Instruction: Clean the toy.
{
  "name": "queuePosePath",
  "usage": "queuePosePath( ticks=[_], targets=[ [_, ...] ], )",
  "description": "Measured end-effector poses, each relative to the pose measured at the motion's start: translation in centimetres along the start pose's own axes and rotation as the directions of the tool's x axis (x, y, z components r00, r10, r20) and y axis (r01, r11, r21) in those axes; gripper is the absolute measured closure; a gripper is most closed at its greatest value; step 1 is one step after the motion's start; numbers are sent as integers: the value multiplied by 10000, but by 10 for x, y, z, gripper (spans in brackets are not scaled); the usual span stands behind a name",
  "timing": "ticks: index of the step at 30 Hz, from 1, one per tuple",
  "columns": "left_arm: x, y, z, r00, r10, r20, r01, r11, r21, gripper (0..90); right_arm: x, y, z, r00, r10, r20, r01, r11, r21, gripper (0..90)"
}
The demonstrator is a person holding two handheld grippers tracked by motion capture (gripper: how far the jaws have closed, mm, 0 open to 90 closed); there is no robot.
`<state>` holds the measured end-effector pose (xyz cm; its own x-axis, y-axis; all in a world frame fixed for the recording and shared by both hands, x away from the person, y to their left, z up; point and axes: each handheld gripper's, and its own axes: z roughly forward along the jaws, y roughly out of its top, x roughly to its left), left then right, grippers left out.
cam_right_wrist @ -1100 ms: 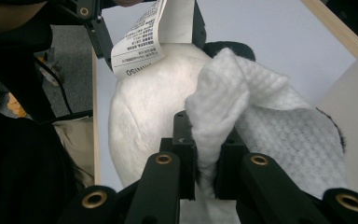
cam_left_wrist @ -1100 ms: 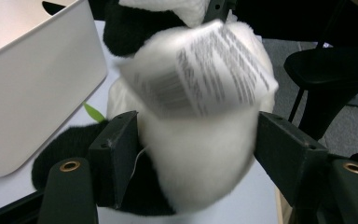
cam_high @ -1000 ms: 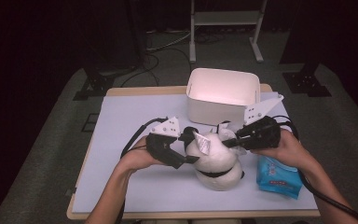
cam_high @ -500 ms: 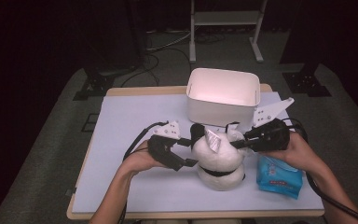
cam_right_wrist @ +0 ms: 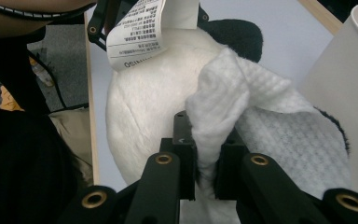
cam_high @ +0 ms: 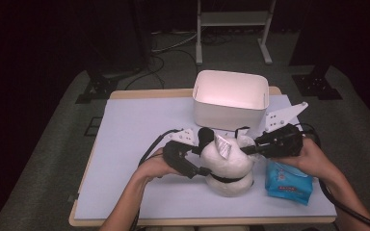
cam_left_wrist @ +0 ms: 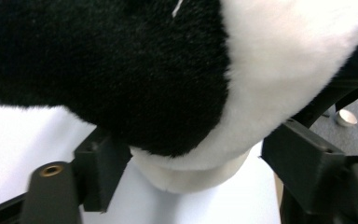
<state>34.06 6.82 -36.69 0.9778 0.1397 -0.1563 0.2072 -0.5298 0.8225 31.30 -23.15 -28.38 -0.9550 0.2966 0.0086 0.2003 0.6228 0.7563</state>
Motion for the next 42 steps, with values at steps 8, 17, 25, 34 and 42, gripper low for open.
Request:
queuePosePath(
  ticks=[8, 17, 25, 34, 42],
  targets=[
    [-6, 6, -12, 9993, 281, -242, -282, 9996, -35, 348, -2, 2, -1, 9995, 103, -290, -122, 9976, -684, 812],
    [-11, 12, -35, 9950, 590, -807, -587, 9983, 64, 350, -5, 7, 7, 9992, 197, -345, -221, 9972, -712, 811],
    [-16, 12, -36, 9941, 754, -781, -742, 9971, 183, 350, -1, 29, 13, 9982, -156, -582, 106, 9963, -852, 810],
    [-15, 8, -33, 9964, 679, -509, -679, 9977, 22, 340, 1, 33, 16, 9971, -315, -698, 262, 9968, -756, 808],
    [-11, 5, -17, 9987, 340, -379, -326, 9988, 368, 192, 0, 17, 9, 9984, -136, -553, 106, 9985, -531, 809]
  ],
)
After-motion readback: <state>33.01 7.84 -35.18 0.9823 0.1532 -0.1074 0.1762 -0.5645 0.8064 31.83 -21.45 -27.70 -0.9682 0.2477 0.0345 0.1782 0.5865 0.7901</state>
